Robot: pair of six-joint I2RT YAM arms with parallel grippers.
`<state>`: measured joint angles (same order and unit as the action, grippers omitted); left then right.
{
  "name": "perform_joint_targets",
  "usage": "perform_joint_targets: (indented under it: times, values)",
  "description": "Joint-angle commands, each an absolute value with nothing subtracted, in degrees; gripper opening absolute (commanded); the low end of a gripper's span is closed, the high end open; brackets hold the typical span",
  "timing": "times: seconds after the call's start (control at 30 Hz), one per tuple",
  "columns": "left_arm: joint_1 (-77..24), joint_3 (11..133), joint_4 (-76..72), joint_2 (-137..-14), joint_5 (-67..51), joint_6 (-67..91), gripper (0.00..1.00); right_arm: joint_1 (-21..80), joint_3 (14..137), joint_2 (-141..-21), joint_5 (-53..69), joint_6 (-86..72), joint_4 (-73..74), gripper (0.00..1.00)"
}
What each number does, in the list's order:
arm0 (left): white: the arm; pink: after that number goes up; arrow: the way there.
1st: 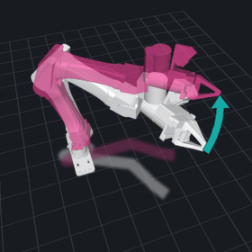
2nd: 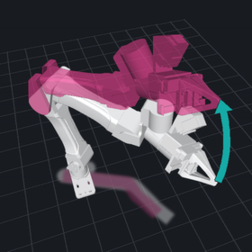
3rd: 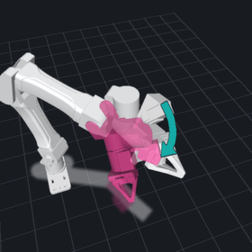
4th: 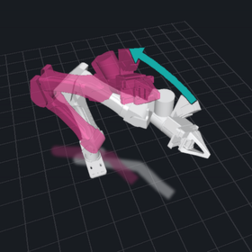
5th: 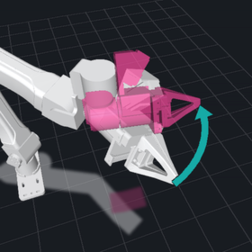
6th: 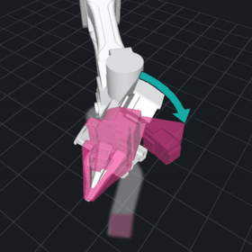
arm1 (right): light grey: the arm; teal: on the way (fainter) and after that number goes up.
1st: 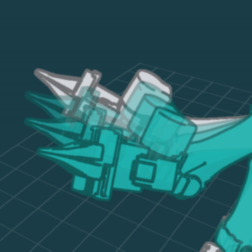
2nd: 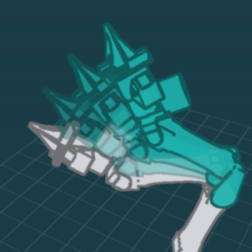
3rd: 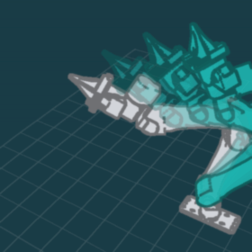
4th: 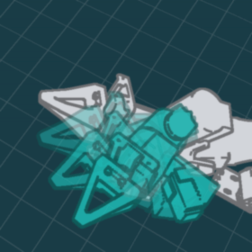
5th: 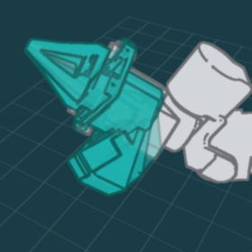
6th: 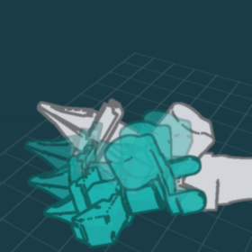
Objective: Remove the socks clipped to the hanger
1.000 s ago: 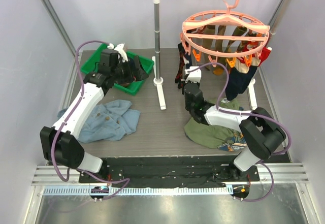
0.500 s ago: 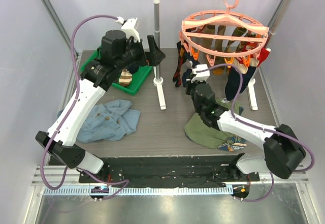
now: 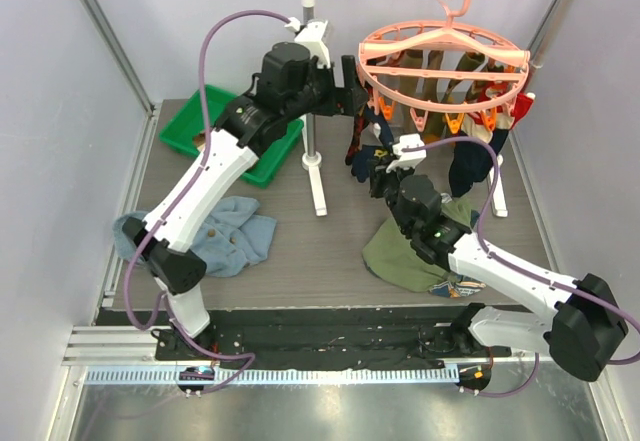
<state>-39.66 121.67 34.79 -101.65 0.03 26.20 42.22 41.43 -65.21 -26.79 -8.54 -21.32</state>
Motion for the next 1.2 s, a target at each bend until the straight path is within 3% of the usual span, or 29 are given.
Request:
perform_joint_targets:
  times: [0.0,0.47,0.77,1.17]
  values:
    - [-41.39,127.00,33.58,-103.18,2.28,26.98,0.84,43.24,41.75,-63.63,-25.93,-10.89,-21.18,0.01]
    - [-41.75,126.92,30.59,-106.96,4.49,26.55,0.68,45.70,42.36,-64.07,-26.19,-14.06,-20.48,0.01]
    - [-42.19,122.43,25.49,-105.99,3.25,25.05,0.67,46.67,42.71,-64.78,-26.72,-14.68,-20.39,0.01]
    - [-42.28,126.65,26.11,-109.07,3.25,24.35,0.47,47.11,42.45,-64.51,-26.81,-14.85,-19.69,0.01]
